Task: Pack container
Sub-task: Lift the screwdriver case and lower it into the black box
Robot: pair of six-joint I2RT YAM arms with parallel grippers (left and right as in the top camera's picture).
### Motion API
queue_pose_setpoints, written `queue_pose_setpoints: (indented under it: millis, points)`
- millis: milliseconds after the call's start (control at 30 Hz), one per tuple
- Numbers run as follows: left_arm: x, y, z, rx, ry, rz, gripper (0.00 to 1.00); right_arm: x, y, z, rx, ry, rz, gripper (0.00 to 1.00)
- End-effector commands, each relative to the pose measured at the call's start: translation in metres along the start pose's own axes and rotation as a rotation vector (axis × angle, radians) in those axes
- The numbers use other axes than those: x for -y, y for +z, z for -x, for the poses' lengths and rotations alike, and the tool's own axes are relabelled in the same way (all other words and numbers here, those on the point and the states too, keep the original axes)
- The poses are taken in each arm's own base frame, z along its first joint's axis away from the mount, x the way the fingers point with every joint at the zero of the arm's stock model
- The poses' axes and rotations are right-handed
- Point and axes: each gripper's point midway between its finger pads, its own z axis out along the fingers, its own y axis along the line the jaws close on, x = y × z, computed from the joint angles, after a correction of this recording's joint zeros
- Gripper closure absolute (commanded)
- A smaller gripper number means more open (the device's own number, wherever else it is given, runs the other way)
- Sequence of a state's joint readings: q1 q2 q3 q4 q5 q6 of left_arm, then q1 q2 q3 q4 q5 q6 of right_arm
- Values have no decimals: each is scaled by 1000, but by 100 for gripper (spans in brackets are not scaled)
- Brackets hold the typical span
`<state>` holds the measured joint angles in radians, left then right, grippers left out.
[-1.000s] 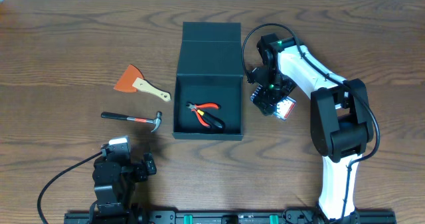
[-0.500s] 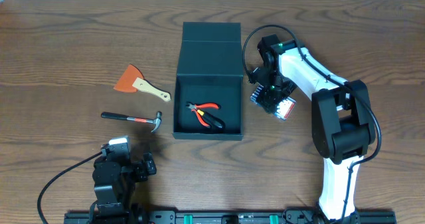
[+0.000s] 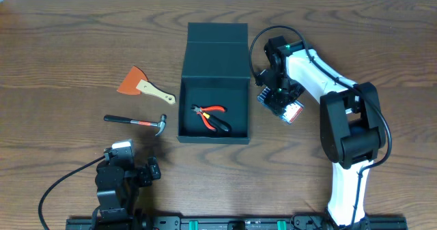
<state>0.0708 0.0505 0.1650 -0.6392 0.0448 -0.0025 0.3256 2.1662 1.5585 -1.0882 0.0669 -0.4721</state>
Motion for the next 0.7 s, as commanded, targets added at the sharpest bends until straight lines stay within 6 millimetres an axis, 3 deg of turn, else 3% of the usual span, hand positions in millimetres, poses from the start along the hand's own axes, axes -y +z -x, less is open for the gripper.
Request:
queue_pose_setpoints:
  millis: [0, 233, 500, 667]
  points:
    - [-2, 2, -5, -13, 8, 11, 2, -8, -22, 19, 75, 4, -6, 33]
    - [-2, 2, -5, -14, 8, 10, 1, -3, -68, 37, 199, 6, -64, 37]
    - [-2, 2, -5, -14, 8, 11, 1, 1, -115, 42, 324, 14, -120, 39]
    - [-2, 2, -5, -14, 8, 10, 1, -12, -141, 44, 386, -17, -142, 45]
